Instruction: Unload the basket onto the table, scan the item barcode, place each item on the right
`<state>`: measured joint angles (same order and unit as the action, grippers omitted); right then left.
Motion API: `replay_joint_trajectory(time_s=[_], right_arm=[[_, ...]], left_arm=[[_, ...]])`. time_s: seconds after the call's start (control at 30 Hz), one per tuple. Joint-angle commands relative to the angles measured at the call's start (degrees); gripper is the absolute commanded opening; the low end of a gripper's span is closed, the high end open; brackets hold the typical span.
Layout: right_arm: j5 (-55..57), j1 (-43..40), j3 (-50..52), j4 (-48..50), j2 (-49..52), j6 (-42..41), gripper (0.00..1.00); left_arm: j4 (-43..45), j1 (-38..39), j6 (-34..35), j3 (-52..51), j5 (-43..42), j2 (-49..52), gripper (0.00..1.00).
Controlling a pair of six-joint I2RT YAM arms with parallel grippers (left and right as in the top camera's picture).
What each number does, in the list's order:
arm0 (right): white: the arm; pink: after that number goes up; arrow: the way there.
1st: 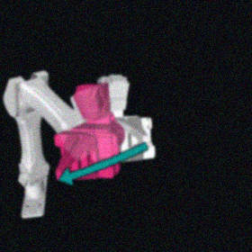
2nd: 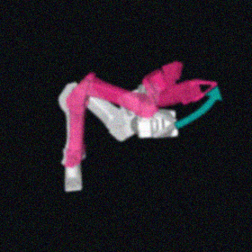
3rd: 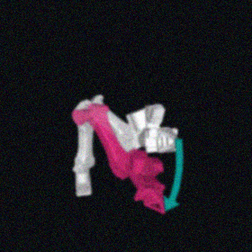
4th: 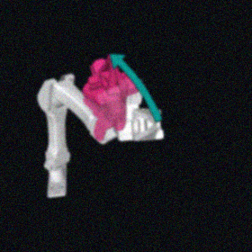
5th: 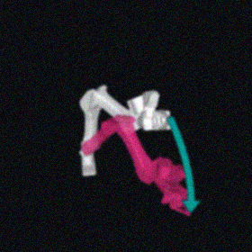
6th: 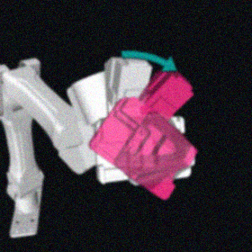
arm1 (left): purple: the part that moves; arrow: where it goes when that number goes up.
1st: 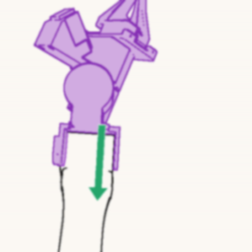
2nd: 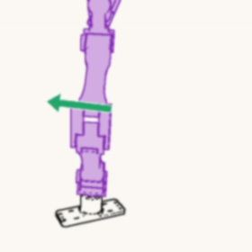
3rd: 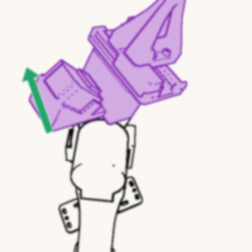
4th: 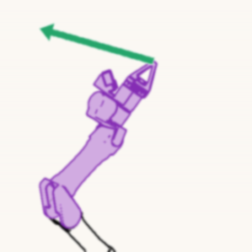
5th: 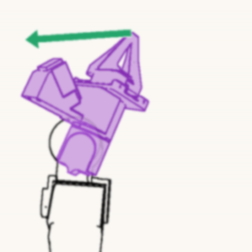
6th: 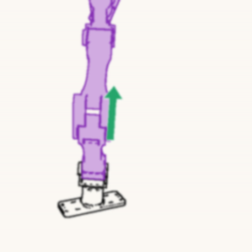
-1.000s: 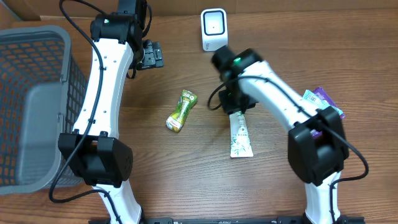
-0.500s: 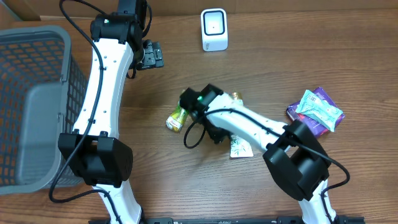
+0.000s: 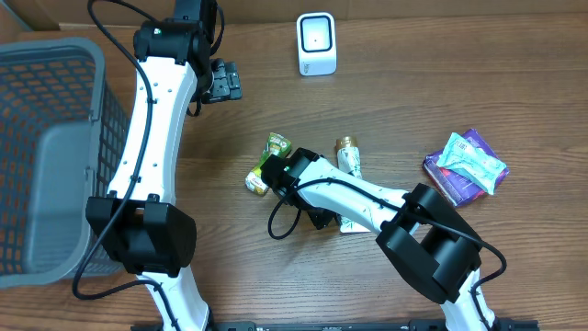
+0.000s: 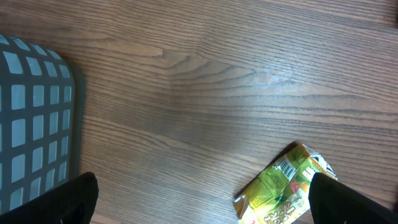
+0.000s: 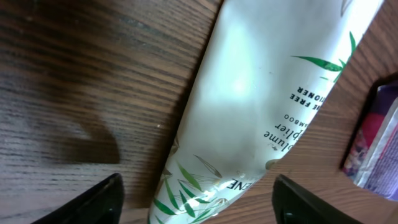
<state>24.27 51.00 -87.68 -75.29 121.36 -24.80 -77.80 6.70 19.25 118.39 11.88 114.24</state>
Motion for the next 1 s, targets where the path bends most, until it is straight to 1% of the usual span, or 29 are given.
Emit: replay_joint_trajectory(time_s=[0.0,0.27,0.37,0.43,0.47,0.6,0.67,0.7,0.83,0.97], right_arm=[[-0.48,0.15,0.48,0.17,0.96,-0.68,0.73],[1.73,0.04,4.46,0.24,2.54,-0.52,0.68],[2.05,0.04,5.03,0.44,2.54,-0.55,0.61],[2.10,0.04,5.03,0.81,2.54,-0.52,0.52],[2.14,0.04,5.03,1.05,2.54,-0.52,0.45],[2.29,0.04,5.01,1.51,2.54,-0.50,0.24],[2.27,0.04,4.83,1.44,2.54,-0.55,0.09],[2.03,0.04,4.55,1.36,2.51,-1.07,0.04],[-0.66,-0.09,2.60,2.16,0.94,-2.01,0.04],[-4.31,-1.27,0.42,3.10,-3.82,-1.11,0.04]], left_arm=[[0.07,0.09,-0.42,0.90,0.55,-1.09,1.00],[0.07,0.09,-0.42,0.90,0.55,-1.09,1.00],[0.07,0.09,-0.42,0.90,0.55,-1.09,1.00],[0.07,0.09,-0.42,0.90,0.55,-1.09,0.99],[0.07,0.09,-0.42,0.90,0.55,-1.09,0.99],[0.07,0.09,-0.42,0.90,0.55,-1.09,1.00],[0.07,0.09,-0.42,0.90,0.55,-1.09,1.00],[0.07,0.09,-0.42,0.90,0.55,-1.09,1.00],[0.07,0.09,-0.42,0.90,0.55,-1.09,1.00],[0.07,0.09,-0.42,0.90,0.55,-1.09,1.00]])
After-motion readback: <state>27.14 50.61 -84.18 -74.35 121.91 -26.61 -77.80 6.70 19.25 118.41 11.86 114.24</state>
